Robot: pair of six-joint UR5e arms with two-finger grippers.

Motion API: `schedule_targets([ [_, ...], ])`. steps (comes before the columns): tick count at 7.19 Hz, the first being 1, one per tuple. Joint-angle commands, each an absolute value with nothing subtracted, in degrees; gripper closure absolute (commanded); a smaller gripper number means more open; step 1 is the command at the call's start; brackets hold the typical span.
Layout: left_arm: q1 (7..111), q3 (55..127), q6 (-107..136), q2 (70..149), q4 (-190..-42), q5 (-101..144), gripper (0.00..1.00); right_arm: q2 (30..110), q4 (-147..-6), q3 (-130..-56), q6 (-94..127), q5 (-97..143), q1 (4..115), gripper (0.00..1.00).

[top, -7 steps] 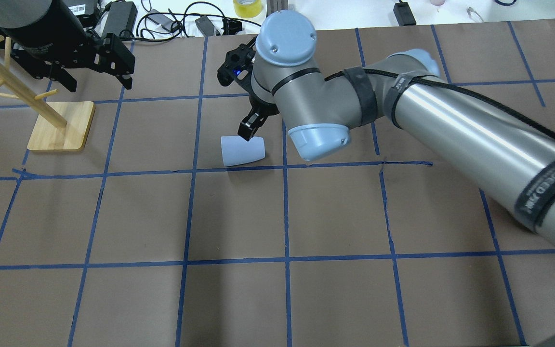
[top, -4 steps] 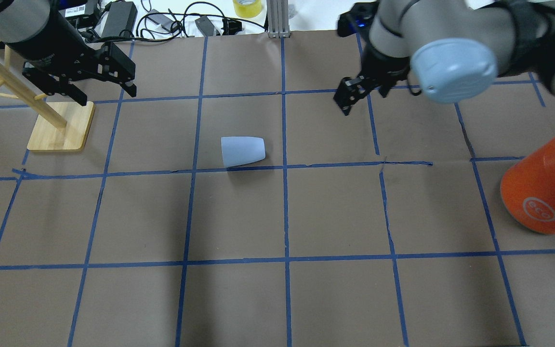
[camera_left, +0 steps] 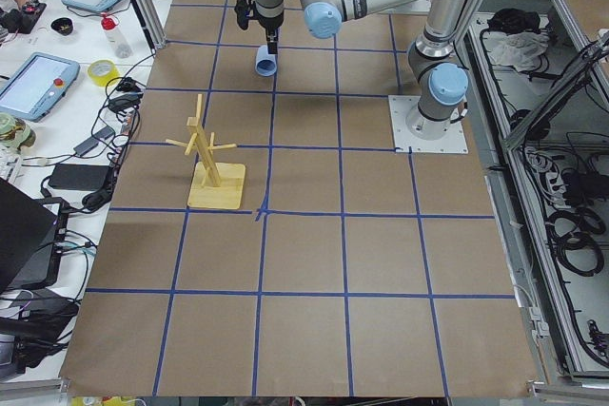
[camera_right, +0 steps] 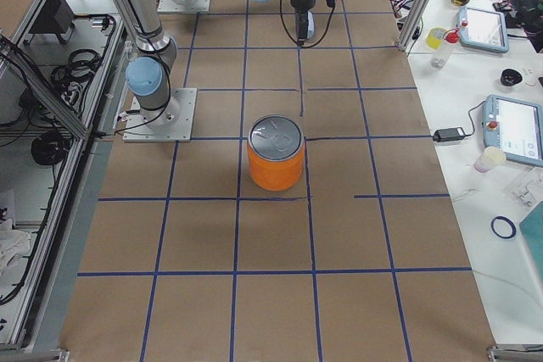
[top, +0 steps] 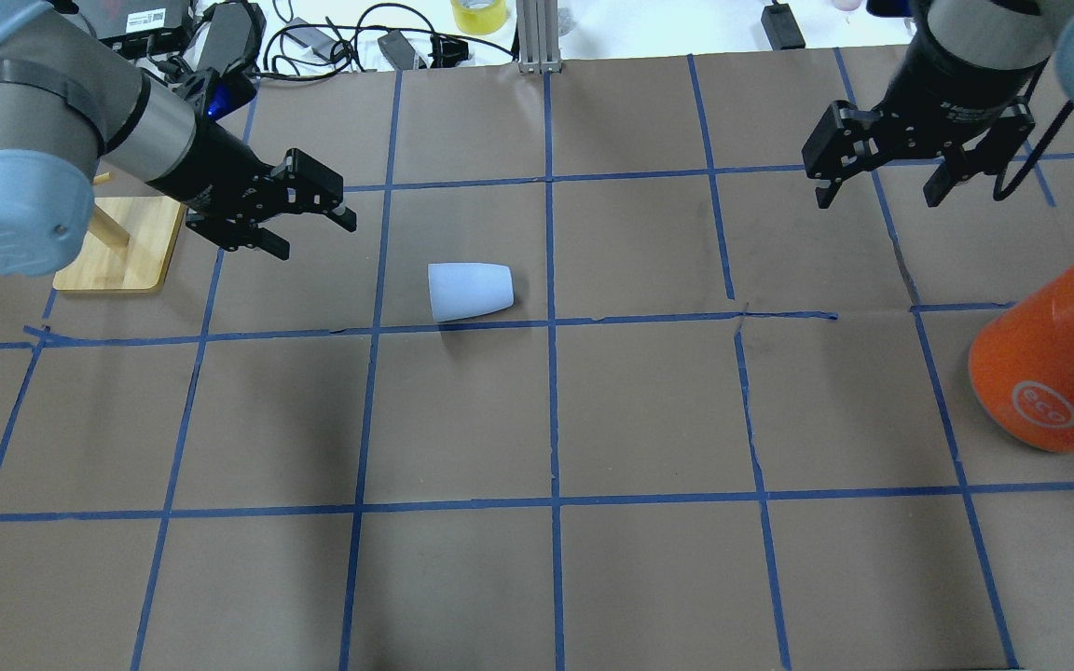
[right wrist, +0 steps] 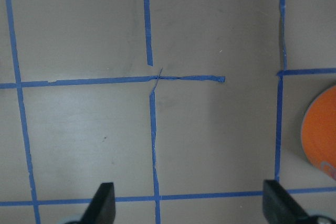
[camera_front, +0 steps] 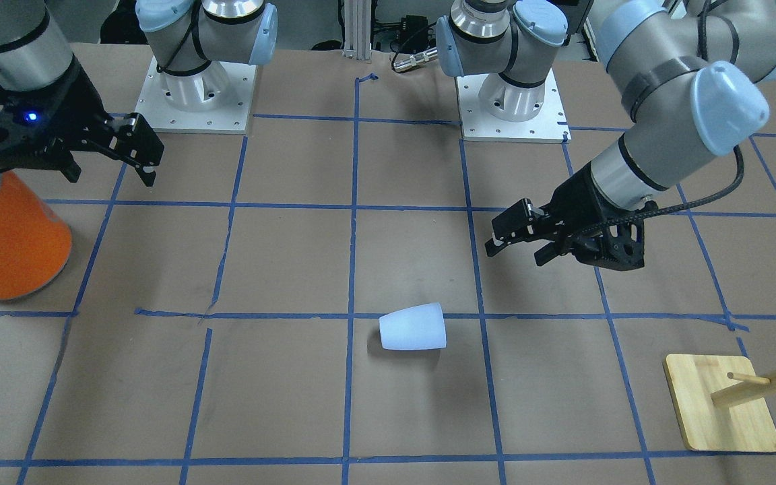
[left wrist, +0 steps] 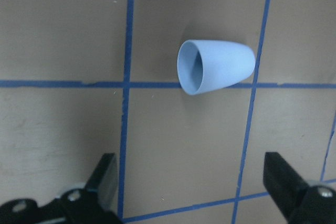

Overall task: Flip cup
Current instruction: 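Raise the right gripper away while the left gripper reaches toward the cup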

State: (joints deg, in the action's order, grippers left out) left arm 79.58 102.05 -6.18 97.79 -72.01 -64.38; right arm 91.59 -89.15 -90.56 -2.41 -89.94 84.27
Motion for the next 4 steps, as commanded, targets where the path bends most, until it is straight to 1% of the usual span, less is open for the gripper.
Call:
schedule_targets([
  [1, 79.54, 105.20, -8.16, 105.43, -63.40, -55.18, 0.00, 95.96, -86.22, -90.26, -1.14, -88.17, 85.24, 0.00],
  [3, 79.54, 105.20, -10.19, 111.24, -60.67, -49.15, 0.00, 95.10, -86.31, -90.70, 3.65, -87.55, 87.87, 0.00],
  [4, 79.54, 105.21, -10.20, 113.27, -59.95, -45.13, 0.00, 92.84, -87.27, -91.31, 5.69, -88.50, 90.76, 0.00],
])
